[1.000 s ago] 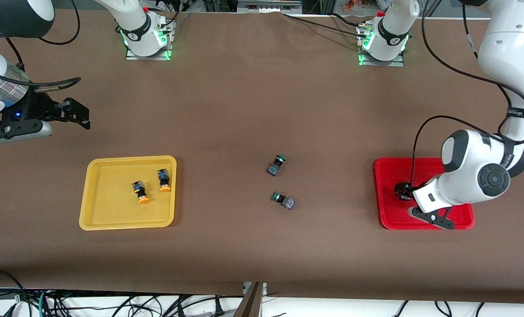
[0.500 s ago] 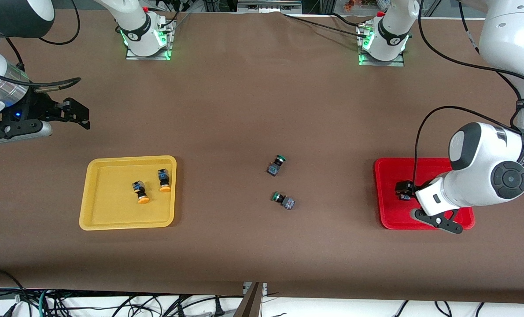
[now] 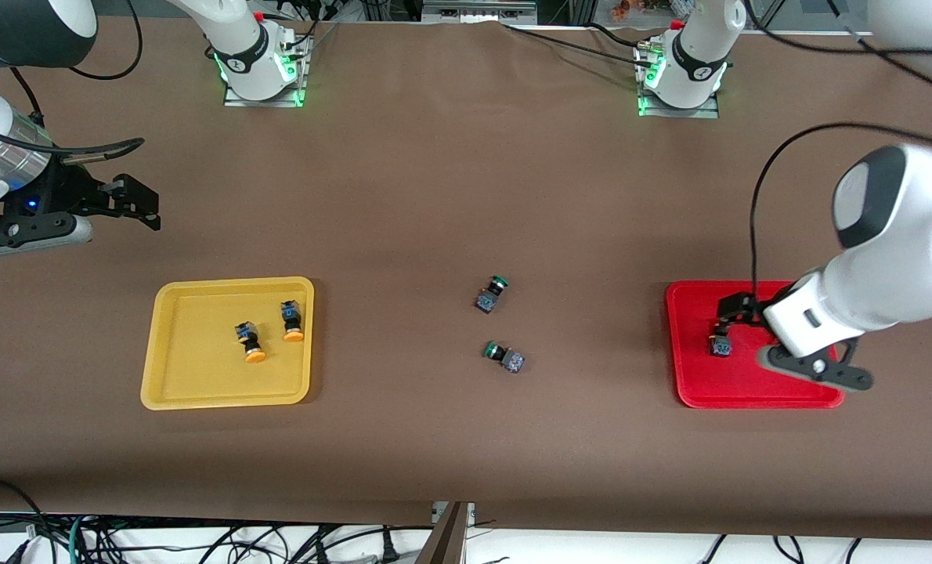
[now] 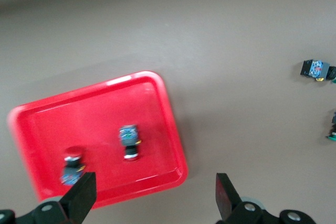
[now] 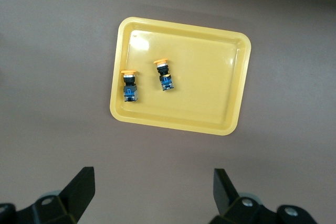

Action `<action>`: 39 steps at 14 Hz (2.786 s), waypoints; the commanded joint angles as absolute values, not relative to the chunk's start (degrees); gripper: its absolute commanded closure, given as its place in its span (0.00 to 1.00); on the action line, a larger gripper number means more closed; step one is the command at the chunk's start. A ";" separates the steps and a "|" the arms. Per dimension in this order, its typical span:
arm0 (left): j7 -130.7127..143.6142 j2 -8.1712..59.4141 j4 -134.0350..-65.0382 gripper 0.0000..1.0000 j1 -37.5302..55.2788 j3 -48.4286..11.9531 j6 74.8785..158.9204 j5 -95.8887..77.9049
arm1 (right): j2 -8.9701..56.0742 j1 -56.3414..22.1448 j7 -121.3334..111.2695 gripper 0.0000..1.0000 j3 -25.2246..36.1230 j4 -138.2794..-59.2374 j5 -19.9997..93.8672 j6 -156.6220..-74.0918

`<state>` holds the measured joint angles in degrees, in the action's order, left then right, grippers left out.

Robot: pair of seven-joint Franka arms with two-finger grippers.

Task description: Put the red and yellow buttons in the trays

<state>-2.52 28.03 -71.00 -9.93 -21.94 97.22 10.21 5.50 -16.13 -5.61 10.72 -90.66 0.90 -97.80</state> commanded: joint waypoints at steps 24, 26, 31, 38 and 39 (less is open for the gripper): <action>7.47 7.29 -83.50 0.00 4.13 1.32 85.17 -3.60 | 5.80 -16.17 -4.92 0.00 10.72 -89.56 0.53 -96.86; 7.38 7.56 -83.50 0.00 3.87 1.41 85.17 -3.60 | 5.80 -16.17 -4.92 0.00 10.81 -89.56 0.53 -96.86; 7.47 8.00 -83.06 0.00 4.04 1.32 85.25 -3.60 | 5.80 -16.17 -4.92 0.00 10.81 -89.56 0.53 -96.86; 7.38 8.52 -82.18 0.00 3.95 1.49 85.25 -3.52 | 5.80 -16.17 -4.92 0.00 10.81 -89.56 0.53 -96.86; 7.38 8.87 -81.83 0.00 3.96 1.49 85.17 -3.52 | 5.80 -16.26 -4.92 0.00 10.81 -89.56 0.53 -96.86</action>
<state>7.25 7.34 -84.81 3.74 1.09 86.67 -2.82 5.51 -16.11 -5.59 10.76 -90.65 0.90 -97.79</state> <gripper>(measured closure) 0.000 0.000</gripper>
